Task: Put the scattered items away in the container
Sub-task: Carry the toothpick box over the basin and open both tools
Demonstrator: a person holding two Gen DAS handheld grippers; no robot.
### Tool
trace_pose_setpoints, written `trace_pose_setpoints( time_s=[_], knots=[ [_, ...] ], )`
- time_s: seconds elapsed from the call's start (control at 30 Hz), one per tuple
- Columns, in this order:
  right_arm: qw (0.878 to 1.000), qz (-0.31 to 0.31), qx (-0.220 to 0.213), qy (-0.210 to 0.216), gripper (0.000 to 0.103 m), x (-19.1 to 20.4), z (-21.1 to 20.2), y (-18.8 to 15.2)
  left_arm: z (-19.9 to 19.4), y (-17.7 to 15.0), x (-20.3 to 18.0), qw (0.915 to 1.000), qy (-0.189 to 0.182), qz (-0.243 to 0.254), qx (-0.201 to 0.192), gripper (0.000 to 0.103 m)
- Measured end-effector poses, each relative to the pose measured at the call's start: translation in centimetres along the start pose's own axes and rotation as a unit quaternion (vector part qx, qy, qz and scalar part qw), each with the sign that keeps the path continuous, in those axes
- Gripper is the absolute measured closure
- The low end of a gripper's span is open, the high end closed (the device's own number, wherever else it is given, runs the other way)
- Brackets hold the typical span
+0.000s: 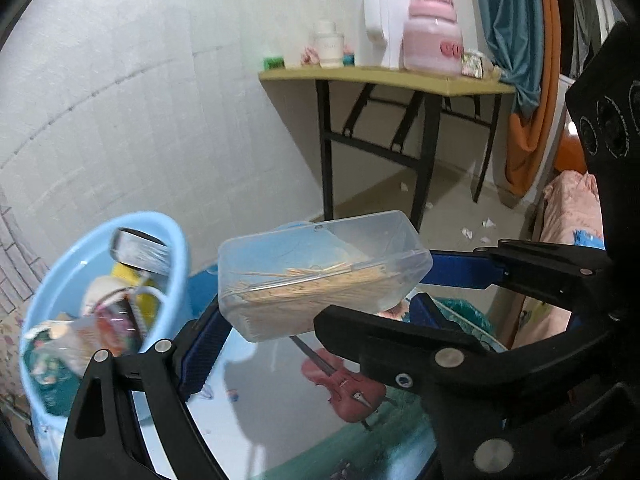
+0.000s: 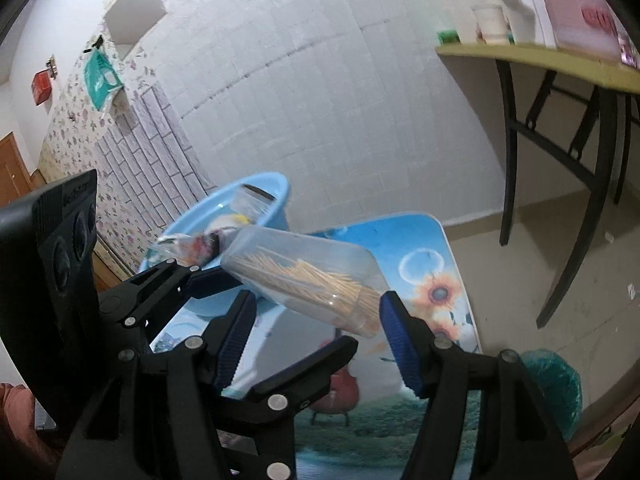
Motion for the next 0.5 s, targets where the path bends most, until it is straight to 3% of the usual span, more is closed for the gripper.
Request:
trace_pose_setpoints(
  time_s=[0.2, 0.5],
  knots=[
    [0.999, -0.032, -0.015, 0.009, 0.039, 3.8, -1.1, 1.2, -3.8, 0.7, 2.5, 0.9986, 0.034, -0.012, -0.038, 0.015],
    [0.996, -0.077, -0.023, 0.026, 0.039, 9.9, -0.3, 1.9, -7.0, -0.7, 7.9, 0.9945, 0.066, -0.057, -0.058, 0.015]
  ],
)
Point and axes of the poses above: each gripper's, at about its wrist camera, not at the fingertips, and z roughly the way its jaws point, x to its left, y to its top, the point moved 9 cm from there along z, roughly the way its jaws point, and after that the axes turned 4 degrees about z, right-handed, at the moved point
